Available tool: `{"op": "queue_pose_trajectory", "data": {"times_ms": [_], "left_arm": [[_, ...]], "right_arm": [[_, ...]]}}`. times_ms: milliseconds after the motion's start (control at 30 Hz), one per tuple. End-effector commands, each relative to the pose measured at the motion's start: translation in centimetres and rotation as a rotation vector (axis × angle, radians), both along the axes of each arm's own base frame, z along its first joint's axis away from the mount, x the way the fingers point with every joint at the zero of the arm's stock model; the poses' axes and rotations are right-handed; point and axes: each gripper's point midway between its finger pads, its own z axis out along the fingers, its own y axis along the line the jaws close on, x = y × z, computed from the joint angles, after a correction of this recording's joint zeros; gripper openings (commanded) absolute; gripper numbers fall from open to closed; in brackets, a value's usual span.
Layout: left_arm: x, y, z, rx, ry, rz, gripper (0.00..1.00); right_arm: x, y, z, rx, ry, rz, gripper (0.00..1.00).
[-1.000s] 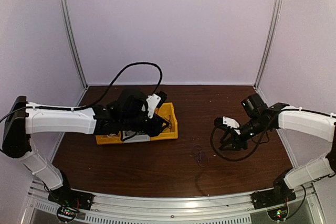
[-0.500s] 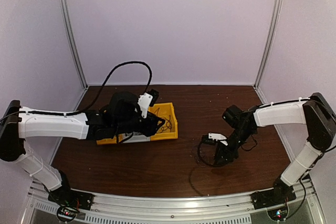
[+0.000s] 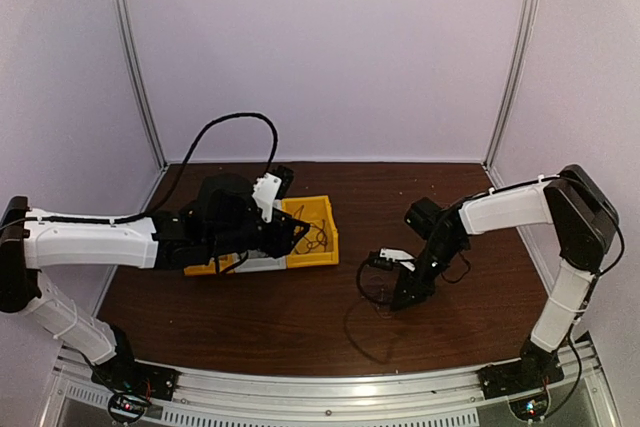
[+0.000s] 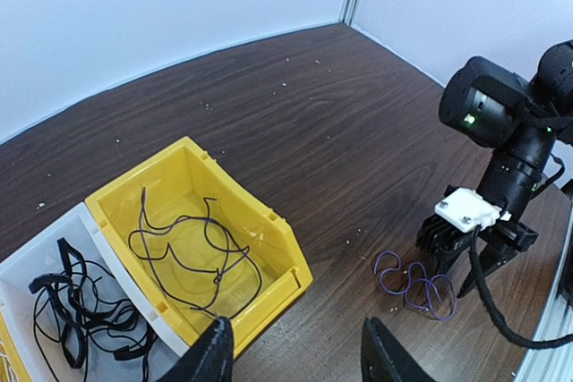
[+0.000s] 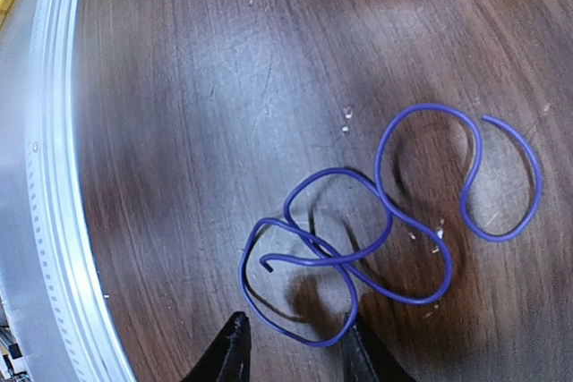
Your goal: Untangle the cables
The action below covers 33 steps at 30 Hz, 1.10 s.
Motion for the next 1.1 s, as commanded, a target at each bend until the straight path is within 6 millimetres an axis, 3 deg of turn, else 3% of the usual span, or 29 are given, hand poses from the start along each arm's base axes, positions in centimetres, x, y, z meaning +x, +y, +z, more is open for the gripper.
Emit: {"op": "queue_pose_trajectory", "data": {"times_ms": [0,67,167,300,567,767,833,1067], "left_arm": [[0.3,0.5,1.9,-0.061,-0.036,0.029,0.50],[0.3,0.4,1.9,-0.055,-0.037,0.027,0.50],[0.4,0.4,1.7,-0.058,-0.032,0.028,0.50],[0.1,-0.8,1.4,-0.075,-0.036,-0.029,0.50],[-0.1,-2.6,0.8,-0.093,-0.035,-0.099,0.50],[-4.4,-6.3,1.3,-0.234,-0.060,-0.384,0.51],[-5.8,-7.7,1.3,-0.236,-0.100,-0.441,0.52],[-5.9,-10.2,-1.0,-0.192,-0.120,-0.490,0.52]], "right_arm": [[-0.1,0.5,-0.4,-0.019,0.000,0.000,0.35],[-0.1,0.4,-0.6,-0.029,-0.003,-0.009,0.32],[0.0,0.4,-0.6,-0.035,-0.008,-0.009,0.14],[0.8,0.7,1.8,-0.002,-0.070,-0.004,0.01],[1.5,0.4,8.3,0.036,-0.221,0.029,0.00],[1.9,0.2,13.8,0.066,-0.331,0.053,0.00],[1.7,0.4,15.0,0.090,-0.339,0.056,0.00],[0.9,0.8,18.1,0.166,-0.355,0.063,0.00]]}}
